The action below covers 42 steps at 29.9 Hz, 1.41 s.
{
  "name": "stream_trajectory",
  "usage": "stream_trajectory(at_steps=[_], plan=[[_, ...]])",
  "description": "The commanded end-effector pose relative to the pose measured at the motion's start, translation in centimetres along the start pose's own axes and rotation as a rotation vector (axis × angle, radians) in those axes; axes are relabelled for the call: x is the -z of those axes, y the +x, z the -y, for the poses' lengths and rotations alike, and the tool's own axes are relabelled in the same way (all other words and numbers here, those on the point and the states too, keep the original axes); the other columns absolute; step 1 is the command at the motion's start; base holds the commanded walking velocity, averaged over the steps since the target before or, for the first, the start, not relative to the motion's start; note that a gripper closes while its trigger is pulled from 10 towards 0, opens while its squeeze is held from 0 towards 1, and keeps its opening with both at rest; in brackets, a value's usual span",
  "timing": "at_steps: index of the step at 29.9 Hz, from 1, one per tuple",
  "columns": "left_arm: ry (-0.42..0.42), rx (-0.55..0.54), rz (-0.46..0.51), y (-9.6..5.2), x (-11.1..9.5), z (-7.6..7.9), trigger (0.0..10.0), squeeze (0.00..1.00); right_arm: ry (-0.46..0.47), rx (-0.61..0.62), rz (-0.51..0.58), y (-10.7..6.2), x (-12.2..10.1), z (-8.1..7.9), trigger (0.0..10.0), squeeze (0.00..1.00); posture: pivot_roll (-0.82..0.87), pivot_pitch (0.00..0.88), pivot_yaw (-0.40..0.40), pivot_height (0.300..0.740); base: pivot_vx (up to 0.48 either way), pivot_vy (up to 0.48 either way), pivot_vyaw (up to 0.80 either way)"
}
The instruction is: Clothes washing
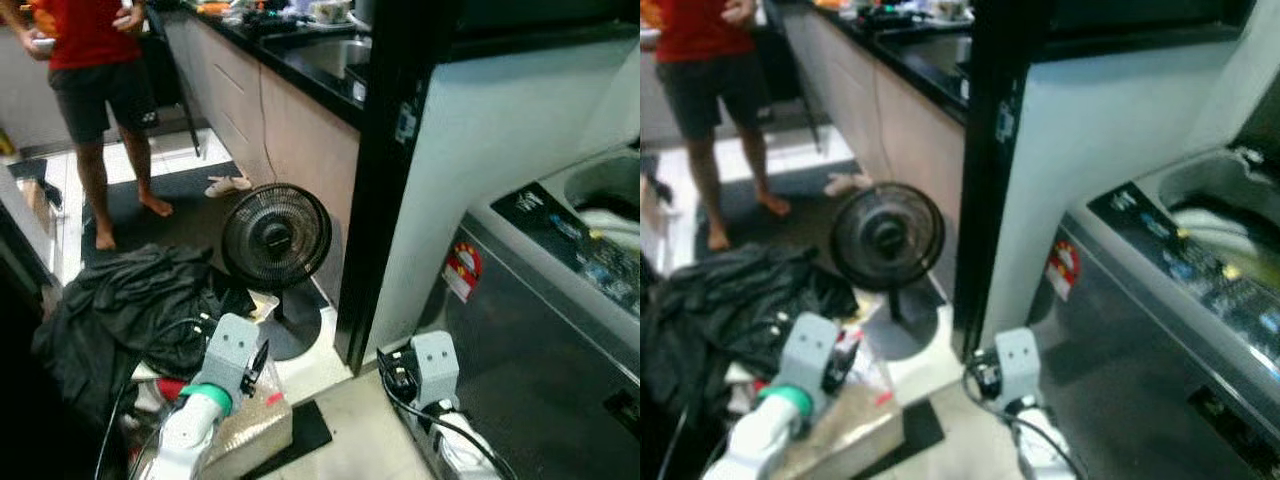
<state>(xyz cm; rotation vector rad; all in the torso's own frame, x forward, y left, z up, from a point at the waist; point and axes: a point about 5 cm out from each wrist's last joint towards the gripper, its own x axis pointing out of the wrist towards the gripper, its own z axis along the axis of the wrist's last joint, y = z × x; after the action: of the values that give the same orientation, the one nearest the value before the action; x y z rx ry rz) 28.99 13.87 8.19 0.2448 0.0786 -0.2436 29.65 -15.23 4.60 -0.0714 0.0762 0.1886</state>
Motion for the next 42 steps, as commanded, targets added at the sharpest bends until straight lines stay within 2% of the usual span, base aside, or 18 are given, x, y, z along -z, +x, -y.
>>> stream_trajectory(at_steps=[1, 5, 12, 15, 17, 18, 19, 20, 21, 27, 30, 34, 35, 42], plan=[[0.004, -0.001, -0.018, -0.2, 0.6, 0.1, 10.0, 0.0, 0.011, -0.002, 0.0, -0.2, 0.2, -0.2, 10.0, 0.0, 0.0, 0.0, -0.019, 0.74, 0.0, 0.0, 0.72], [0.006, -0.001, -0.009, -0.2, 0.4, 0.2, 10.0, 0.0, 0.017, -0.004, 0.006, -0.1, 0.2, -0.2, 10.0, 0.0, 0.0, 0.0, -0.018, 0.74, 0.0, 0.0, 0.71], [0.013, -0.006, 0.009, 0.2, 0.0, 0.2, 10.0, 0.0, 0.073, -0.017, 0.038, -0.1, -0.2, -0.7, 10.0, 0.0, 0.0, 0.0, -0.012, 0.74, 0.438, 0.0, 0.12], [0.016, -0.004, 0.013, 0.3, -0.1, 0.2, 10.0, 0.0, 0.05, -0.051, 0.048, -0.1, -0.4, -0.9, 10.0, 0.0, 0.0, 0.0, -0.01, 0.74, 0.454, 0.0, 0.0], [0.017, -0.004, 0.013, 0.4, -0.1, 0.1, 10.0, 0.0, -0.062, -0.113, 0.046, -0.2, -0.4, -1.0, 10.0, 0.0, -0.01, 0.0, -0.006, 0.74, 0.452, 0.0, 0.0], [0.017, -0.004, 0.013, 0.4, -0.1, 0.1, 10.0, 0.0, -0.062, -0.113, 0.046, -0.2, -0.4, -1.0, 10.0, 0.0, -0.01, 0.0, -0.006, 0.74, 0.454, 0.0, 0.0], [0.017, -0.004, 0.013, 0.4, -0.1, 0.1, 10.0, 0.0, -0.104, -0.136, 0.046, -0.2, -0.4, -1.1, 10.0, 0.0, -0.01, 0.0, -0.006, 0.74, 0.454, 0.0, 0.0], [0.019, -0.006, 0.012, 0.3, -0.1, 0.0, 10.0, 0.0, -0.124, -0.105, 0.055, -0.1, -0.6, -0.3, 10.0, 0.0, -0.01, 0.0, -0.004, 0.74, 0.45, 0.0, 0.0], [0.019, -0.006, 0.012, 0.3, -0.1, 0.0, 10.0, 0.0, -0.124, -0.105, 0.055, -0.1, -0.6, -0.3, 10.0, 0.0, -0.01, 0.0, -0.004, 0.74, 0.45, 0.0, 0.0], [0.019, -0.016, 0.014, 0.5, -0.1, -0.2, 10.0, 0.0, -0.094, 0.081, 0.06, 0.6, -1.5, 2.1, 10.0, 0.0, -0.01, 0.0, -0.007, 0.74, 0.45, 0.0, 0.0], [0.018, -0.021, 0.016, 0.6, -0.2, -0.3, 10.0, 0.0, -0.113, 0.139, 0.042, 0.7, -1.5, 2.9, 10.0, 0.0, -0.01, 0.0, -0.008, 0.74, 0.45, 0.0, 0.24], [0.018, -0.024, 0.016, 0.6, -0.2, -0.4, 10.0, 0.0, -0.136, 0.166, 0.027, 0.7, -1.4, 3.3, 10.0, 0.0, -0.01, 0.0, -0.008, 0.74, 0.447, 0.0, 0.76], [0.021, -0.032, 0.012, 0.6, -0.2, -0.6, 10.0, 0.0, -0.103, 0.161, 0.051, 0.8, -1.7, 3.3, 10.0, 0.0, -0.01, 0.0, -0.008, 0.74, 0.0, 0.0, 0.46], [0.021, -0.031, 0.016, 0.6, -0.3, -0.7, 10.0, 0.0, -0.057, 0.125, 0.085, 1.0, -2.1, 2.6, 10.0, 0.0, -0.01, 0.0, -0.008, 0.74, 0.0, 0.0, 0.07]])
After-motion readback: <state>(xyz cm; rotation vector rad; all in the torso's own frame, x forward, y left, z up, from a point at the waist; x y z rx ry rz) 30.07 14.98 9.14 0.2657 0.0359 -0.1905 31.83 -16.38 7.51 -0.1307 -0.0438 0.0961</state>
